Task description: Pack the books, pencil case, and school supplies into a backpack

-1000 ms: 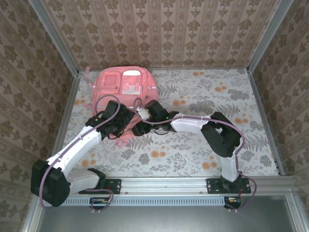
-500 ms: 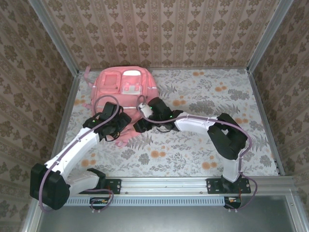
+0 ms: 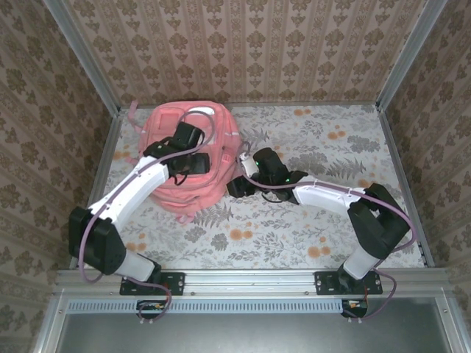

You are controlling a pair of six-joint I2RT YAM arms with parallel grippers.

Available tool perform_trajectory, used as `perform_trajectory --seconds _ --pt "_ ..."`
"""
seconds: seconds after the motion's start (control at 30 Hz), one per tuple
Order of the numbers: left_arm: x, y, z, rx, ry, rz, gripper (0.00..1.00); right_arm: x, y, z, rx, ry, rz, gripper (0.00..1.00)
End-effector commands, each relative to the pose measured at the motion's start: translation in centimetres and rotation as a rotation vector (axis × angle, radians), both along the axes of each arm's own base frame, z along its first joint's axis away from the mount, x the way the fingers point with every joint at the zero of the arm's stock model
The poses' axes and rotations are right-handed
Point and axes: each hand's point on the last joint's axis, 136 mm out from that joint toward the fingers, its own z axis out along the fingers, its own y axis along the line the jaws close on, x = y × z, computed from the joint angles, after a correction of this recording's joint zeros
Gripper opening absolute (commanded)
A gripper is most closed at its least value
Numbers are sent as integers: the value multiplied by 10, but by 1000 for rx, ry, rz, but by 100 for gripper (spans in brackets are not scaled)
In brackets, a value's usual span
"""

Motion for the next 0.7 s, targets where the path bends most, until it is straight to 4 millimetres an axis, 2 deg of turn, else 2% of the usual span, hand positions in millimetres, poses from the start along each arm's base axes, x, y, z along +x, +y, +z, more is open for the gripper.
perform_trajectory --seconds 0.0,0.17,0.33,0.37,0.4,0.5,0.53,0.67 --pt "0 3 -11 243 26 -225 63 1 -8 11 26 -21 -44 61" --pt "11 -6 -33 391 58 -318 63 -3 -12 7 32 -11 -54 61" --pt "19 0 -52 507 84 -336 62 -6 -10 8 52 3 -43 62" --pt "22 4 -54 542 79 -330 58 -7 -9 8 53 5 -41 62" --pt "24 5 -54 561 76 -331 48 -6 -9 9 55 4 -40 63" --pt "32 8 -49 621 38 -322 5 -8 -5 9 61 10 -23 63" --pt "36 8 -43 630 18 -311 0 -8 -3 9 60 9 -13 63" --pt "42 3 -13 586 -56 -285 0 -12 12 10 46 -6 44 63"
